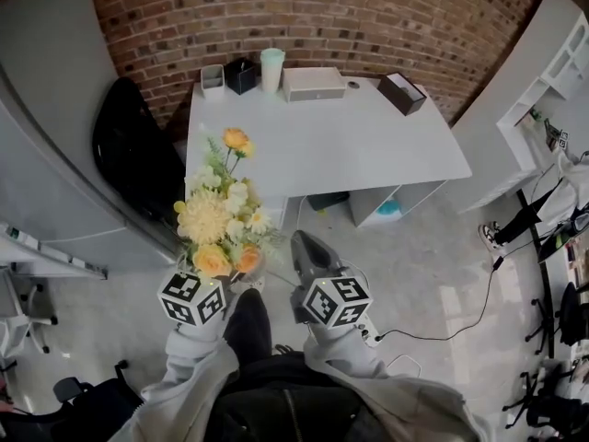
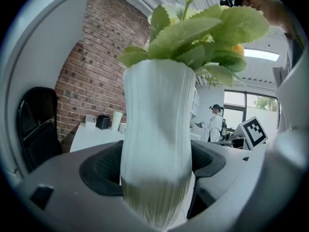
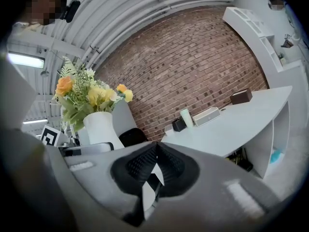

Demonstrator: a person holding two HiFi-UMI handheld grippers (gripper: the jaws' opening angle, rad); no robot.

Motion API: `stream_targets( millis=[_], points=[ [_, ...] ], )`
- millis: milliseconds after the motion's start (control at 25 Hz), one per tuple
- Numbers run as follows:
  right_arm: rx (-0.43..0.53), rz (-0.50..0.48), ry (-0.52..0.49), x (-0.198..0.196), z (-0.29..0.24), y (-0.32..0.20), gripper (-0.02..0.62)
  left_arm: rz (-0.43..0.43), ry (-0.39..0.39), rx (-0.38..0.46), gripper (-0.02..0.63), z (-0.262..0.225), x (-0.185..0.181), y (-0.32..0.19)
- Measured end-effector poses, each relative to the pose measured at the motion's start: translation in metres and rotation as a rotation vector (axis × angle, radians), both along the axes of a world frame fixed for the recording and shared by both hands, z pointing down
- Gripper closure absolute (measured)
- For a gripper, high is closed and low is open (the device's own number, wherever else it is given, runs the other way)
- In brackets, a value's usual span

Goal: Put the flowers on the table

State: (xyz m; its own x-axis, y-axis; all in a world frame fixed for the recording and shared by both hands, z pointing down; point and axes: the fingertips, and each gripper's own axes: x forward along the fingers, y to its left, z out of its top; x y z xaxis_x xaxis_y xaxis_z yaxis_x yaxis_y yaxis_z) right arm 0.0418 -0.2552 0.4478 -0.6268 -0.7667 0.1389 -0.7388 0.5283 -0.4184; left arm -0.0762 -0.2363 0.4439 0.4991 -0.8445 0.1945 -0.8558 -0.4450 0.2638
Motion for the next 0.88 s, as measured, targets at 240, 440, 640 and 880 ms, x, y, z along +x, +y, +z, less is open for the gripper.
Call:
stream_targets(
  millis=[240,440,640,880],
  points=[
    [-0.017,0.013,-0.008,-0.025,-0.004,-0.062,0.596,0.028,0.002,-0.005,0.201,-0.011,-0.019,-0.063],
    [-0.009,0.026,-0.007,-0.046,-0.009,-0.105,0.597,0.025,-0.016,-0.010,0.201,-0.004,-0.045,-0.108],
    [-0.003,0.055,-0.008,-0.059,-0.013,-0.141,0.596,0.056,-0.022,0.002,0.201,-0.004,-0.057,-0.150],
    [0.008,0.084,0.005,-0.065,-0.018,-0.177,0.597,0.091,-0.028,0.017,0.201,-0.002,-0.063,-0.202]
  ],
)
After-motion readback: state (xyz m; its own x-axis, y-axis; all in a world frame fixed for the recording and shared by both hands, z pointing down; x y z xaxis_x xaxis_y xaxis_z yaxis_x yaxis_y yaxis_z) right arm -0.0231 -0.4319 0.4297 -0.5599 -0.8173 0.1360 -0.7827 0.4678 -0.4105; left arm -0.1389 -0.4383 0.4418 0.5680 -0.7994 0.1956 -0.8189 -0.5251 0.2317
